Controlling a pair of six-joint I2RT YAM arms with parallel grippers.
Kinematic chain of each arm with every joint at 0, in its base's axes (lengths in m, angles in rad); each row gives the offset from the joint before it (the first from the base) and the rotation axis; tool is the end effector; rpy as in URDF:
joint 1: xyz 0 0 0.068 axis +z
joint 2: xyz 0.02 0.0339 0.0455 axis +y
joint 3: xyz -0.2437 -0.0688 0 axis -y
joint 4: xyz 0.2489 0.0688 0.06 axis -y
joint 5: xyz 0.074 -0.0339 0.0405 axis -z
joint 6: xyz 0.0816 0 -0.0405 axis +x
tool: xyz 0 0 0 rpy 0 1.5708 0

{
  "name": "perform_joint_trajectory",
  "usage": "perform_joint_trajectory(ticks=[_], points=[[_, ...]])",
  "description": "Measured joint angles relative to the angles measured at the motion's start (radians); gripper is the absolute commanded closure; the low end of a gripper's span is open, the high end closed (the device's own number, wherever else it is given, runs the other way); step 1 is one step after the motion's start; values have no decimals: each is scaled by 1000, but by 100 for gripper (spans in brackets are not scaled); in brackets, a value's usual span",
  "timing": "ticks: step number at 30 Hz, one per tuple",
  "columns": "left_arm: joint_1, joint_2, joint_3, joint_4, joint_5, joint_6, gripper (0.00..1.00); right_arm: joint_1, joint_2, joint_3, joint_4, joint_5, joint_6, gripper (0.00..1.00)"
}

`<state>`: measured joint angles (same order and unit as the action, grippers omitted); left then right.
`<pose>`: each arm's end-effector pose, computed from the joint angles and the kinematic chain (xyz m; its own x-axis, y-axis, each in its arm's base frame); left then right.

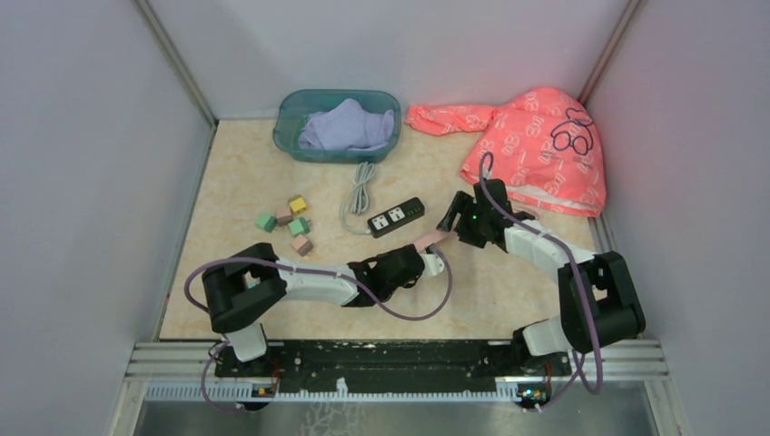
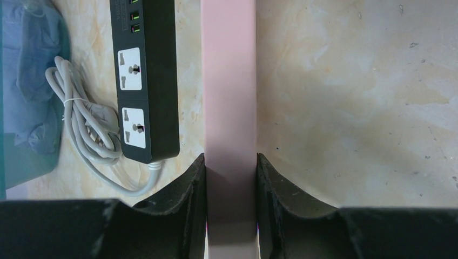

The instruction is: Insert the plug

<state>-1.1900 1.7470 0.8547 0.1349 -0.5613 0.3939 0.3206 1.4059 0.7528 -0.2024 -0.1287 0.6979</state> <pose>0.1777 -0.3270 0.0990 0.0107 0.8475 -0.5306 0.6910 0.3773 0.6166 0.2964 0.1094 0.1333 -0.8011 0.4055 -0.4402 0.1597 0.8537 0.4957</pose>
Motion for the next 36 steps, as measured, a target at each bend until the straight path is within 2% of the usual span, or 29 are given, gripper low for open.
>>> perform_joint_trajectory(ticks=[15,17,22,26,28,32,36], points=[[-15,2,-14,19,-14,3,100,11,-7,-120,159,-29,224,44],[-19,2,-20,24,-13,3,100,11,-4,-130,186,-32,249,49],[-27,2,-31,31,-24,-8,99,10,14,-151,230,-39,304,70],[-28,1,-39,35,-34,-35,86,10,32,-153,258,-50,354,90],[-28,-6,-46,40,-35,-49,81,10,39,-156,277,-59,362,96],[-28,-53,-72,37,-31,-72,57,11,61,-165,333,-95,370,100],[-32,-132,-106,19,24,-105,43,11,88,-216,478,-140,369,100]])
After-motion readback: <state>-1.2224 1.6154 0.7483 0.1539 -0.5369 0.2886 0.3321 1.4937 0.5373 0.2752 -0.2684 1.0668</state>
